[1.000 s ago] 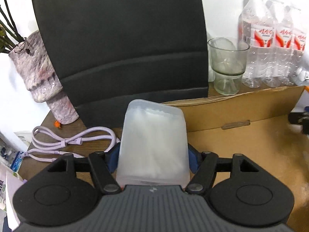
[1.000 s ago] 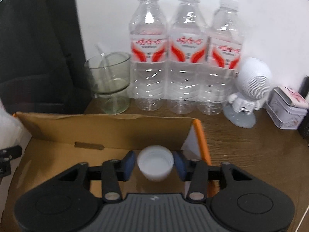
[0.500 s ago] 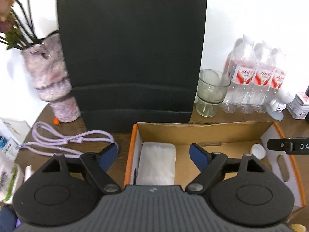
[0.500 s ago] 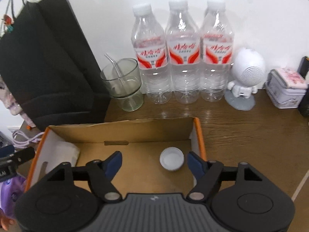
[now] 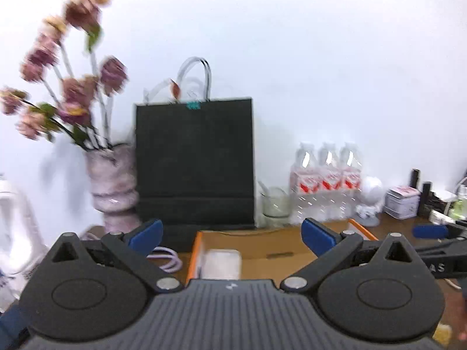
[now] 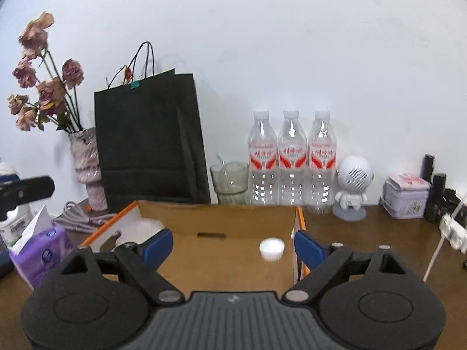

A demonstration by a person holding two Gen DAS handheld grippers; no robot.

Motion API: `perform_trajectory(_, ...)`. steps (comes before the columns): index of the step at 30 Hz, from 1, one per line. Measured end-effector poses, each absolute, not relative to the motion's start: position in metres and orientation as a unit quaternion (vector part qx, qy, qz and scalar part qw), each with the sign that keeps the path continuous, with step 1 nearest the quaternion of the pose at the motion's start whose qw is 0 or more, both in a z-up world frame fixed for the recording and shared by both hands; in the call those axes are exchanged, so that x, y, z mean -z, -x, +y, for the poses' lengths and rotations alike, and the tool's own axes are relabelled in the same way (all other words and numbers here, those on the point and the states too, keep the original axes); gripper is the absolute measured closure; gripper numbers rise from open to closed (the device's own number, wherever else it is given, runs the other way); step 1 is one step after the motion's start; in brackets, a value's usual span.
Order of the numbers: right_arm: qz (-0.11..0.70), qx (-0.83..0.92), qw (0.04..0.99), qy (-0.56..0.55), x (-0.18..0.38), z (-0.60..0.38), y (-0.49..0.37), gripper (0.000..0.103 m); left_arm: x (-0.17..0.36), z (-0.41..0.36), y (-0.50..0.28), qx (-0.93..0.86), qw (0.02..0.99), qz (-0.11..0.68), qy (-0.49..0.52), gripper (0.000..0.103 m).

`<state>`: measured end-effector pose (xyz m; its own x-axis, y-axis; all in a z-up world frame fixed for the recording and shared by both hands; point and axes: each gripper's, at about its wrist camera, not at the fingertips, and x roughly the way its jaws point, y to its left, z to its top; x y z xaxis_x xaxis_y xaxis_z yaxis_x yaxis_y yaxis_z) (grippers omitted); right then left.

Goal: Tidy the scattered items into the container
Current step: 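Withdraw both tools from the cardboard box back toward the items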

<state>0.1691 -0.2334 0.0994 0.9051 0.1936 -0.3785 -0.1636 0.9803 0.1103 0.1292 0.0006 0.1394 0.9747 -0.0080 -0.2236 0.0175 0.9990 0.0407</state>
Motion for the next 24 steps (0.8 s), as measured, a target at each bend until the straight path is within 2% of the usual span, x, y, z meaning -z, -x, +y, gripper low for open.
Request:
perform_trajectory(7,0.206,-0.080,0.974,-0.046,-0.090,-0.231,-0.112,0.013,-0.108,0.013,-0.074,0.000,0.990,0.131,0.055,0.000)
perform_trajectory(10,0.217,-0.076,0.972,-0.041,-0.076,-0.231,-0.062,0.007,-0.093,0.014,-0.028,0.011,0.988,0.141,0.060,0.000)
perform_trajectory(11,0.216,-0.079,0.972,-0.053,-0.068,-0.233,-0.043,0.003,-0.086,0.015,-0.013,0.023,0.985,0.155,0.068,0.000)
perform_trajectory(15,0.225,-0.072,0.964,-0.121,-0.045,-0.245,0.026,0.003,-0.047,0.027,0.054,0.044,0.969,0.209,0.125,0.000)
perform_trajectory(19,0.221,-0.071,0.962,-0.145,-0.026,-0.248,0.072,0.003,-0.023,0.019,0.096,0.048,0.969,0.224,0.092,0.000)
perform_trajectory(24,0.232,-0.066,0.963,-0.117,-0.018,-0.234,0.082,0.003,-0.020,0.015,0.100,0.035,0.970,0.230,0.071,0.000)
